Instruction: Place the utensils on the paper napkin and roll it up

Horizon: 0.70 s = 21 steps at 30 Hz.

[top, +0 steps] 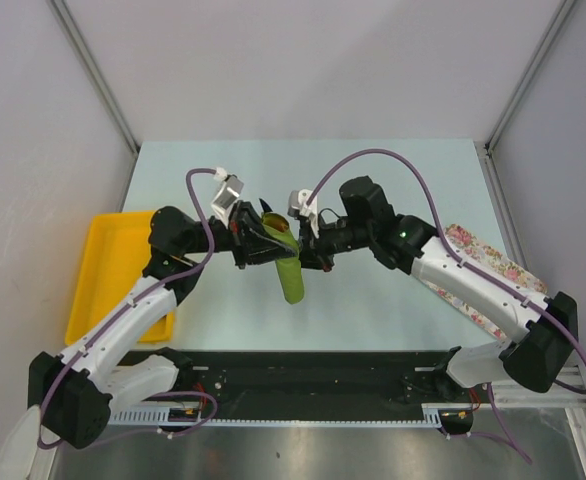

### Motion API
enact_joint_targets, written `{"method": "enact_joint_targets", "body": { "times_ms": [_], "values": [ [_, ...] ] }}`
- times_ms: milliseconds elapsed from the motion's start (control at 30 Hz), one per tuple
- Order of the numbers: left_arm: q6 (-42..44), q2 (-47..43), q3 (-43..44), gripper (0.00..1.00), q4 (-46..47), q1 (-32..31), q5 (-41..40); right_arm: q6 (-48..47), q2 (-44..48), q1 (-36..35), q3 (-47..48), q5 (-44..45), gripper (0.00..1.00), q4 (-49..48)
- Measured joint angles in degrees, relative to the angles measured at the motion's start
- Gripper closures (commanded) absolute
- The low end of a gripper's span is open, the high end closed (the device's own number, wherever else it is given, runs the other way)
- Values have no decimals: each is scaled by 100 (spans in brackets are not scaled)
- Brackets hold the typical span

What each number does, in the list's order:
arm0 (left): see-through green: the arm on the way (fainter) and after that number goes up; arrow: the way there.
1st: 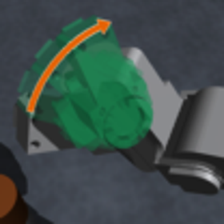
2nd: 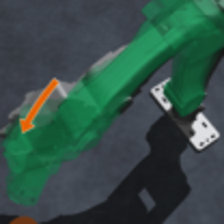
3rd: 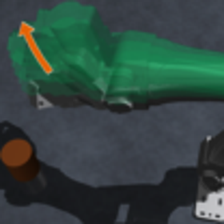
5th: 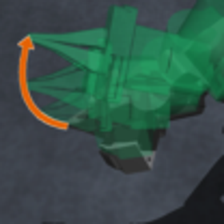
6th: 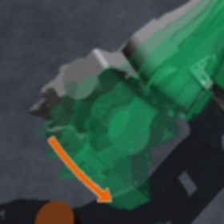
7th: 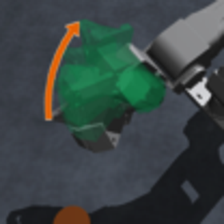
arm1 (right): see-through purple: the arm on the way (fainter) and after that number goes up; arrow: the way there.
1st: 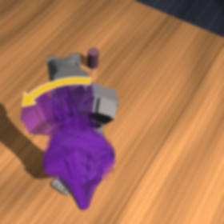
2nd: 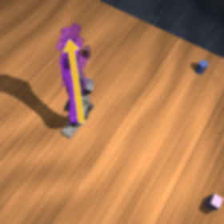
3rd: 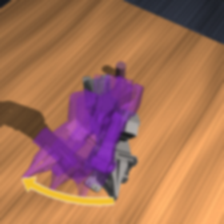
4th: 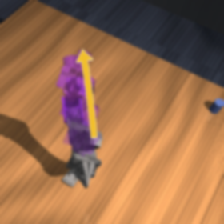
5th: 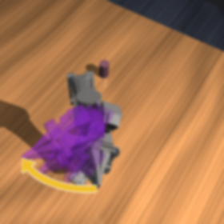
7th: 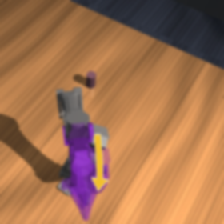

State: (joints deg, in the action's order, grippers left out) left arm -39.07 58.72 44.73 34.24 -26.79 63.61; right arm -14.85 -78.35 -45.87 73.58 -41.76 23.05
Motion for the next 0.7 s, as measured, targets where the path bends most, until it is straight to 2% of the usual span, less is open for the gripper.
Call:
{"method": "enact_joint_targets", "body": {
  "times_ms": [233, 267, 333, 367, 467, 567, 700],
  "values": [
    [-140, 33, -120, 100, 127, 17, -111, 363, 0, -76, -227, 33, 100, -472],
    [-144, 35, -129, 100, 122, 28, -142, 396, -2, -46, -232, 59, 97, -476],
    [-138, 33, -131, 100, 68, 101, -293, 483, -2, 39, -232, 133, 86, -479],
    [-114, 31, -129, 100, 17, 144, -372, 551, -2, 114, -232, 190, 72, -476],
    [-31, 2, -127, 100, -269, 380, -782, 800, -2, 570, -208, 400, 54, -354],
    [203, -20, -120, 100, -737, 599, -1390, 1040, -39, 1174, 59, 745, 46, -7],
    [584, -17, -92, 100, -1449, 706, -2288, 1333, -92, 1764, 549, 1038, 41, 247]
  ]
}}
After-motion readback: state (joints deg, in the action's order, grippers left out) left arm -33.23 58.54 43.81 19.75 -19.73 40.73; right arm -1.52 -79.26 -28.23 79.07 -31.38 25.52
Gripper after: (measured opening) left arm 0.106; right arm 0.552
